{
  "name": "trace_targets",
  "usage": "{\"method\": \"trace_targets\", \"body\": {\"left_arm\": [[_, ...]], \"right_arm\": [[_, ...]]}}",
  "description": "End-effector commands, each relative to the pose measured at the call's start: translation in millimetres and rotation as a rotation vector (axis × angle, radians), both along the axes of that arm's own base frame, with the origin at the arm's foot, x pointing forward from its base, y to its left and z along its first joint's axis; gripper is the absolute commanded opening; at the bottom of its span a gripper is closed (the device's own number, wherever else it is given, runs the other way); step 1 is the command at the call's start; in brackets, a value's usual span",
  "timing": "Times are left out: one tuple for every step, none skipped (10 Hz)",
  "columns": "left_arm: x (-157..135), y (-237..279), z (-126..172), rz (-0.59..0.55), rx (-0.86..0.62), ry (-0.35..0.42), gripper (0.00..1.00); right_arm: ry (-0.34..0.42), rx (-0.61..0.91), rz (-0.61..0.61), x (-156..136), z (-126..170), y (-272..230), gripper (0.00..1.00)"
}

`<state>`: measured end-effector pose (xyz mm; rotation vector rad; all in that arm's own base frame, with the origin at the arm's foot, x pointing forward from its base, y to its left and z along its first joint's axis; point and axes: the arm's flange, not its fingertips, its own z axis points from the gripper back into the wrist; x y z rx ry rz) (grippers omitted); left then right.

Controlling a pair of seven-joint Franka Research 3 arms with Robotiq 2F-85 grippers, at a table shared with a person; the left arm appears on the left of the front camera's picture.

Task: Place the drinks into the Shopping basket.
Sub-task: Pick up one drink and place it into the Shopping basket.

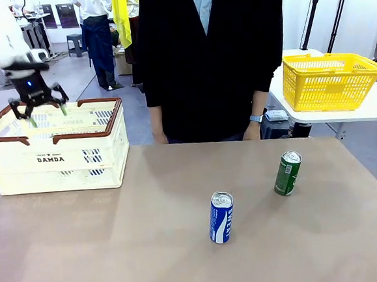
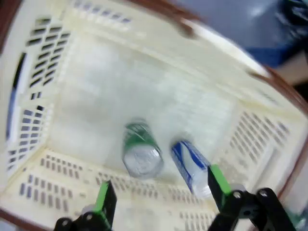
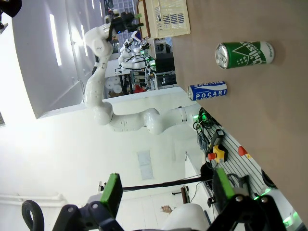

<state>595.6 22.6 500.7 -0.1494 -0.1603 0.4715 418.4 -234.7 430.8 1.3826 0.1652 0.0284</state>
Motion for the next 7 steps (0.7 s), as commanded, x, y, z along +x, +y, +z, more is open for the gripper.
{"method": "trace_targets", "body": {"left_arm": [[-70,-16,57,-0.359,-0.164,-0.015,1.00],[-96,-34,76,-0.543,-0.234,0.019,1.00],[-121,-53,85,-0.746,-0.355,0.066,1.00],[-144,-67,86,-0.883,-0.455,0.070,1.00],[-164,-77,81,-0.993,-0.569,0.110,1.00],[-184,-82,68,-1.090,-0.705,0.095,1.00],[-203,-79,50,-1.120,-0.812,-0.021,1.00]], "right_arm": [[0.018,-0.004,-0.002,0,8,-4,1.00],[0.018,-0.004,-0.002,0,8,-4,1.00],[0.018,-0.004,-0.002,0,8,-4,1.00],[0.018,-0.004,-0.002,0,8,-4,1.00],[0.018,-0.004,-0.002,0,8,-4,1.00],[0.018,-0.004,-0.002,0,8,-4,1.00],[0.018,-0.004,-0.002,0,8,-4,1.00]]}}
